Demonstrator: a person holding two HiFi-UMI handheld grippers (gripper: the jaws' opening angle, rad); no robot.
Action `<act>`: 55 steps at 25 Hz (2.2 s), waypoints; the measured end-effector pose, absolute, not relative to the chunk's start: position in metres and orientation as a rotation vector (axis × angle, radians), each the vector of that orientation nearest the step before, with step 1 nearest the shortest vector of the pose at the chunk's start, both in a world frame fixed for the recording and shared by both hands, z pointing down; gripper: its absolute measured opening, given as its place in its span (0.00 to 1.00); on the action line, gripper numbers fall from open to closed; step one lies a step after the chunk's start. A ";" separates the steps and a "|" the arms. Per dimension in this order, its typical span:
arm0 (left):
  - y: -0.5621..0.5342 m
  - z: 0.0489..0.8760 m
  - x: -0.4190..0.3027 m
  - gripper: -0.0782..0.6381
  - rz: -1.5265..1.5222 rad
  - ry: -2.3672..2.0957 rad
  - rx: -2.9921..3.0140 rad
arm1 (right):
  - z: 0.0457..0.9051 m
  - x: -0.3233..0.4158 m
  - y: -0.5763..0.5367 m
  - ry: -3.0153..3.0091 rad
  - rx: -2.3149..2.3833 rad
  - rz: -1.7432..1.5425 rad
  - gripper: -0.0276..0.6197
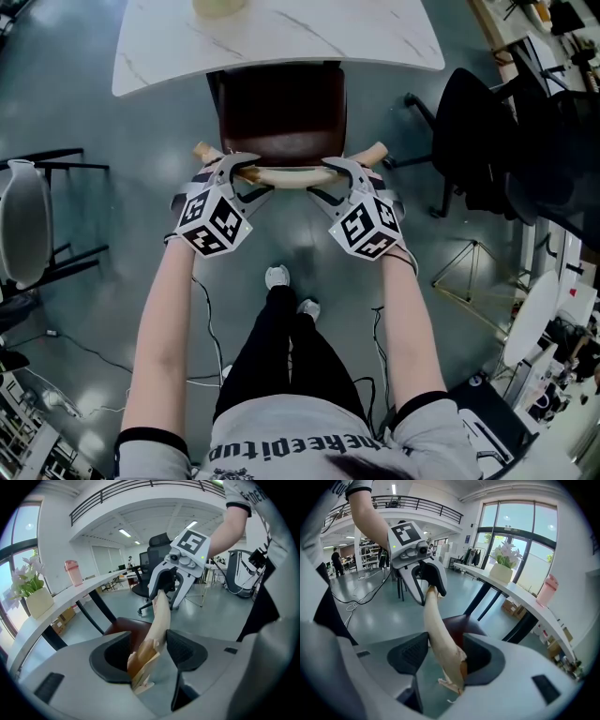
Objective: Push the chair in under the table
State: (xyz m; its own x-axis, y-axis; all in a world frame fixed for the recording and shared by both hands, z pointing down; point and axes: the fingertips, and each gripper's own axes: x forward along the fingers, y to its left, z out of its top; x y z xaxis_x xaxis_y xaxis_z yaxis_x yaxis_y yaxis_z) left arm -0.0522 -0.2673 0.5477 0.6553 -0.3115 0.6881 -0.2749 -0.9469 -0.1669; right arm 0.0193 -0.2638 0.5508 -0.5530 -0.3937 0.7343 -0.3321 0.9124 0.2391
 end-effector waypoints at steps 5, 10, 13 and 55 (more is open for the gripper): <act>-0.267 0.547 -0.052 0.45 -1.171 0.501 -2.811 | 0.550 0.020 -0.263 -2.196 0.519 -0.083 0.41; -0.267 0.548 -0.052 0.45 -1.184 0.511 -2.816 | 0.551 0.019 -0.264 -2.186 0.525 -0.049 0.41; -0.266 0.549 -0.052 0.45 -1.200 0.522 -2.825 | 0.552 0.020 -0.263 -2.174 0.542 -0.018 0.41; -0.149 0.248 -0.021 0.13 -0.060 1.108 -3.042 | 0.248 -0.014 -0.144 -2.881 0.886 0.192 0.06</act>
State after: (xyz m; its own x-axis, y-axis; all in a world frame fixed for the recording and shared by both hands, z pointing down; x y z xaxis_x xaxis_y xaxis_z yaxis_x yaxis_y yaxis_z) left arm -0.0207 -0.1494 0.2479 0.7658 -0.6396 0.0675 -0.6431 -0.7618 0.0775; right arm -0.0136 -0.1440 0.2484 -0.8212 -0.5498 0.1529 -0.5652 0.8205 -0.0851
